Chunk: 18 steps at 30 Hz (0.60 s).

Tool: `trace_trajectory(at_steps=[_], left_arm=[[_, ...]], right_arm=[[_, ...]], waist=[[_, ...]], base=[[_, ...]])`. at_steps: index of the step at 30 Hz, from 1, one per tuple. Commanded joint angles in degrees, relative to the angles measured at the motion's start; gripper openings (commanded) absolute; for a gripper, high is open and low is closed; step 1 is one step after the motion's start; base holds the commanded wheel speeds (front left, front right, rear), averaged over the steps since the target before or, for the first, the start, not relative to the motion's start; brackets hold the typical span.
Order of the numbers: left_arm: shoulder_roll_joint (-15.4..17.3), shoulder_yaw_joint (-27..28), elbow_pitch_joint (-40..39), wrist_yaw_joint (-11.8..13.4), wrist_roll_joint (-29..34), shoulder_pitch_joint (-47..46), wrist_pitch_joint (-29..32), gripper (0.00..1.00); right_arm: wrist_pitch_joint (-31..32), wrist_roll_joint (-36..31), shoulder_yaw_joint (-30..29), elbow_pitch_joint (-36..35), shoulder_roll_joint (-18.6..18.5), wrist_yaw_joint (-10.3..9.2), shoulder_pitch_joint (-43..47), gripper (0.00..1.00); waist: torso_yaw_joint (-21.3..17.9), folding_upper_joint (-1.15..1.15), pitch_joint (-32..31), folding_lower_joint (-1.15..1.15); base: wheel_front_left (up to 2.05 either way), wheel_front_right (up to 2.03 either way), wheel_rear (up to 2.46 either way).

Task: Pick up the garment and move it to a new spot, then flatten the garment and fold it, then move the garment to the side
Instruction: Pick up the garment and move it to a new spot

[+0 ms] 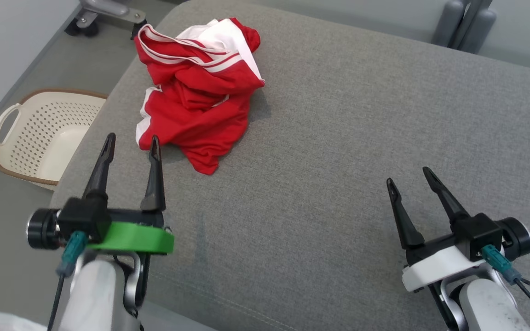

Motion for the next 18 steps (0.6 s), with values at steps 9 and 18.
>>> trace_trajectory(at_steps=[9,18], left_arm=[[5.96,2.27,22.3,-3.19,-2.61,-30.36,8.42,1.0],[8.76,1.41,42.34,-4.41,-11.29,-49.86,27.82,1.0]], right_arm=[[-0.16,-0.67,0.57,-0.68,-4.65,0.01,-4.36,1.0],[-0.16,-0.75,-0.12,-2.14,-7.24,0.01,-7.3,1.0]], waist=[[-5.0,0.0,10.2,0.0],[-8.83,0.0,17.03,0.0]], base=[[0.0,0.0,0.0],[0.0,0.0,0.0]])
